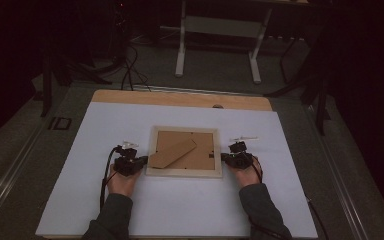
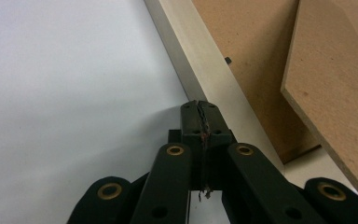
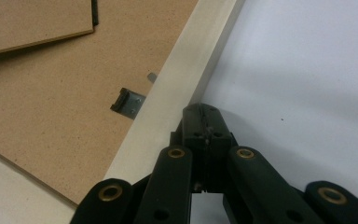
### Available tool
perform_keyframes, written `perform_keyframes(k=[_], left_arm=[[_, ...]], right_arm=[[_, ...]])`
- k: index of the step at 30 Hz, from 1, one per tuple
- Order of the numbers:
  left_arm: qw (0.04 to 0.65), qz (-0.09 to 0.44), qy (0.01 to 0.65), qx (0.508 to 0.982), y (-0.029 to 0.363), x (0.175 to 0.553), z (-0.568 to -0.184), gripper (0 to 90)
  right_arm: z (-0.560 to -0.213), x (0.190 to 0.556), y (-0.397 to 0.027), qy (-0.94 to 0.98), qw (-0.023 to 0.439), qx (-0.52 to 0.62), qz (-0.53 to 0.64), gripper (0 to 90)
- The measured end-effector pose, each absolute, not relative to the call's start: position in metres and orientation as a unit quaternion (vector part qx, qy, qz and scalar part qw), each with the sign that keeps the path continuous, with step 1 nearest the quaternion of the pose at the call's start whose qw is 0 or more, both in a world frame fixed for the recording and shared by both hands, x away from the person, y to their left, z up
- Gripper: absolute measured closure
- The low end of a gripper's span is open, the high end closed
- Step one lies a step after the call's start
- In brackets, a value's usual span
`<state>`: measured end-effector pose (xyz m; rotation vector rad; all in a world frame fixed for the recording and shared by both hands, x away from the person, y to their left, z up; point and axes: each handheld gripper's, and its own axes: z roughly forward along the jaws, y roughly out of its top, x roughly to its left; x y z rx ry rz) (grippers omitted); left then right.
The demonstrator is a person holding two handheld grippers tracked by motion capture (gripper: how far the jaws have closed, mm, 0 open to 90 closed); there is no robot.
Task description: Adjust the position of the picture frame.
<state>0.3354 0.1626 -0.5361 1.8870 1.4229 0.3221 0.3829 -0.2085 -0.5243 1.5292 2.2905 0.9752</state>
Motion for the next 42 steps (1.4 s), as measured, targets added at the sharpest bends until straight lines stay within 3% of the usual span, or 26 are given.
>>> perform_keyframes(k=[36,42], left_arm=[[0.384,0.115,0.542,0.738,0.159,0.341,-0.538,90.0],[0.402,0.108,0.542,0.730,0.169,0.340,-0.536,83.5]], right_arm=[[-0.523,0.383,-0.218,0.787,0.117,0.512,0.325,88.8],[-0.522,0.382,-0.219,0.783,0.123,0.513,0.330,86.4]])
